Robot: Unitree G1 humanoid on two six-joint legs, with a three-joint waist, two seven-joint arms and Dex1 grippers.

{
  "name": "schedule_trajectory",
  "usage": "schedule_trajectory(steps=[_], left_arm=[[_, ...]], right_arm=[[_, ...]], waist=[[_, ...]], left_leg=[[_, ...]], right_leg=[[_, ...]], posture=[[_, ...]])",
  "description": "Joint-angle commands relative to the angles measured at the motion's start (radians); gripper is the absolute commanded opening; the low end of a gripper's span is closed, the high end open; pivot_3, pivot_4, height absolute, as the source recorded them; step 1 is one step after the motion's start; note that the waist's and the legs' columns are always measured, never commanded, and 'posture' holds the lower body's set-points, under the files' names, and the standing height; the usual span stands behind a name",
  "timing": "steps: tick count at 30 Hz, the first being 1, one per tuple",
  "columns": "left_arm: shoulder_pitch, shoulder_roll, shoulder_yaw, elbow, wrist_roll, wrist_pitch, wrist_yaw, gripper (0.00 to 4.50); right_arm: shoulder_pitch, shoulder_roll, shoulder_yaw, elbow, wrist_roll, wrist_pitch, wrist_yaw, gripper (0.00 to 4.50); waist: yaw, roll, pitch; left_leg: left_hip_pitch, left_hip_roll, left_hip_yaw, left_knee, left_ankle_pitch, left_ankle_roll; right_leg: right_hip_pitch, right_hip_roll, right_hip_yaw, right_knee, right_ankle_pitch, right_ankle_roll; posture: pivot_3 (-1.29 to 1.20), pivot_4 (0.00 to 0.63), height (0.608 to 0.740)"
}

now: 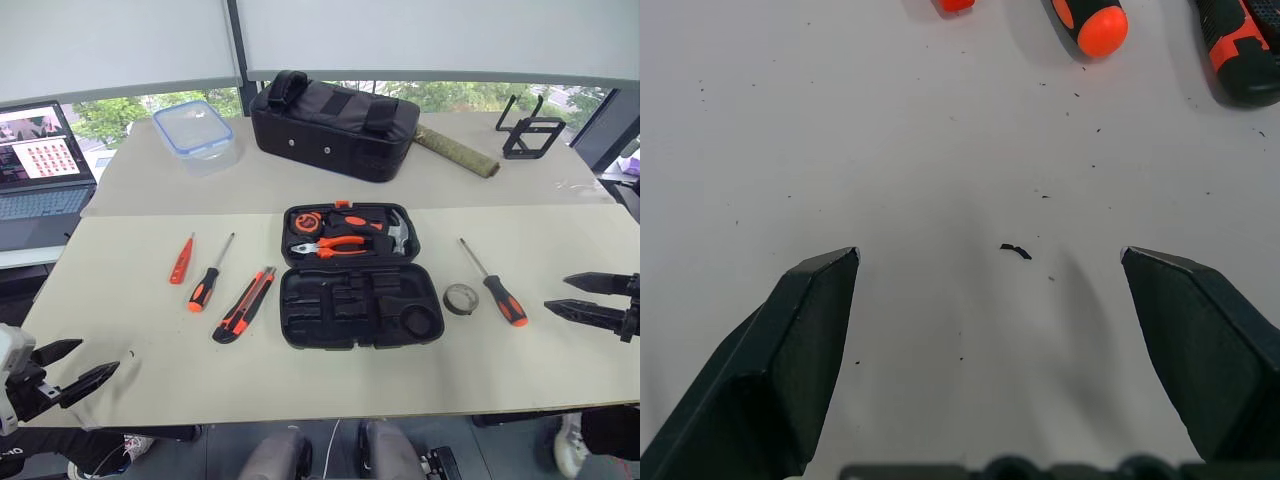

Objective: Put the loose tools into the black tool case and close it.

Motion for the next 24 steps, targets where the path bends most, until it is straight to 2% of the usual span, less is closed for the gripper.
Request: schedule_trajectory(steps=[1,3,6,9,12,17,21,24], left_arm=[[-0.033,0.04,0.004,-0.072,-0.039,0.09,0.03,4.5],[-0.124,0.078,-0.033,-0.184,-0.118,0.251,0.115,4.5],[-0.273,0.126,-0.113,-0.285,-0.164,0.436,0.238,4.5],[-0.453,0.163,-0.202,-0.307,-0.226,0.686,0.369,4.5],[-0.675,0.147,-0.345,-0.287,-0.206,0.877,0.51,4.5],[-0.834,0.089,-0.514,-0.27,-0.162,0.949,0.585,4.5],[-0.838,0.103,-0.649,-0.253,-0.053,0.892,0.629,4.5],[-0.842,0.077,-0.683,-0.225,-0.009,0.862,0.643,4.5]], right_arm=[[-0.023,-0.012,-0.029,-0.025,0.006,0.01,-0.018,4.36],[-0.051,0.005,-0.06,-0.099,0.045,0.051,-0.064,4.36],[-0.097,0.021,-0.067,-0.248,0.113,0.133,-0.118,4.36],[-0.128,0.031,-0.044,-0.397,0.186,0.222,-0.15,4.36],[-0.181,0.061,0.022,-0.575,0.261,0.273,-0.19,4.36],[-0.3,0.138,0.137,-0.711,0.309,0.297,-0.264,4.36],[-0.354,0.182,0.202,-0.747,0.32,0.287,-0.276,4.36],[-0.368,0.204,0.231,-0.743,0.306,0.268,-0.273,4.36]], waist=[[0.0,0.0,0.0],[0.006,0.0,0.0],[0.014,0.0,0.001],[0.008,0.0,0.0],[-0.002,-0.001,0.001],[-0.01,-0.003,0.003],[-0.003,-0.006,0.004],[0.0,-0.007,0.005]], left_leg=[[0.0,0.0,0.0,0.0,0.0,0.0],[0.0,0.0,0.0,0.0,0.0,0.0],[-0.001,0.0,-0.001,0.002,0.0,0.0],[0.0,-0.001,-0.001,0.001,0.001,-0.002],[0.0,0.0,-0.001,0.0,0.001,-0.002],[0.0,-0.001,0.0,0.0,0.001,-0.004],[-0.001,-0.001,-0.001,0.0,0.001,-0.004],[-0.001,-0.001,-0.001,0.0,0.001,-0.004]], right_leg=[[0.0,0.0,0.0,0.0,0.0,0.0],[0.0,0.0,0.0,0.0,0.0,0.0],[0.001,0.0,0.0,0.002,0.0,0.0],[0.0,0.001,0.0,0.003,0.001,0.001],[-0.001,0.003,-0.001,0.003,0.0,0.001],[-0.002,0.003,0.0,0.002,0.001,0.001],[-0.002,0.002,-0.001,0.002,0.001,0.001],[-0.002,0.002,0.0,0.001,0.001,0.001]], posture=[[0.0,0.15,0.715],[0.0,0.15,0.715],[0.0,0.15,0.715],[0.0,0.15,0.715],[0.0,0.15,0.715],[0.0,0.15,0.715],[0.0,0.15,0.715],[0.0,0.15,0.715]])
